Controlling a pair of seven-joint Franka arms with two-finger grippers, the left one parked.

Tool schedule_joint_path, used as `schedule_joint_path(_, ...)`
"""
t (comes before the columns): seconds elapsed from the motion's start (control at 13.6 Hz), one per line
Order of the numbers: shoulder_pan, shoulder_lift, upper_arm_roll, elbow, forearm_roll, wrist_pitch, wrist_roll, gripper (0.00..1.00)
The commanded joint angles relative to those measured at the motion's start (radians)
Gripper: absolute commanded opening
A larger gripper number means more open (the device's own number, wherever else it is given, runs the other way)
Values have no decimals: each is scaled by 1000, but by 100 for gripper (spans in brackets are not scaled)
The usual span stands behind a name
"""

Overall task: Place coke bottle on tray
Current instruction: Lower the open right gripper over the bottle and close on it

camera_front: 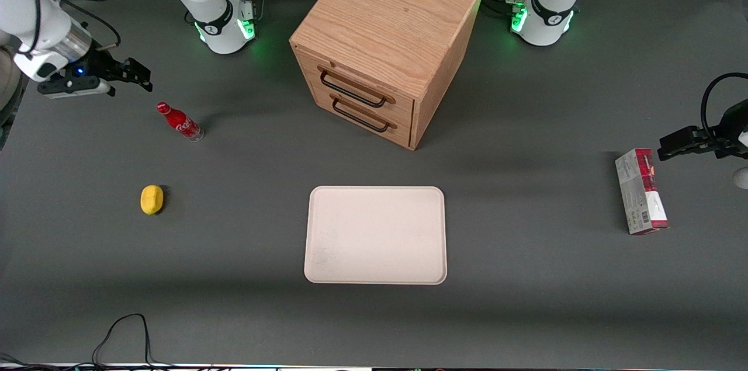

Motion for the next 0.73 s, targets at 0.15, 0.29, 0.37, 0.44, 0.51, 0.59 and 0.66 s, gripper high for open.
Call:
schedule_joint_path(0.15, 8, 17, -20, -97, -21, 140, -21, 100)
schedule_joint_path(0.29, 10, 27, -57, -140, -21, 208, -27, 100)
schedule_joint_path(0.37, 10, 29, -59, -165, -21, 240, -29, 100)
schedule_joint_path(0.44, 10, 29, -59, -194, -21, 264, -29, 100)
schedule_joint_path(0.51, 10, 31, -63, -212, -21, 298, -29, 100)
schedule_joint_path(0.59, 10, 38, -67, -229, -21, 326, -29, 100)
schedule_joint_path(0.66, 10, 50, -71, -243, -21, 355, -29, 100)
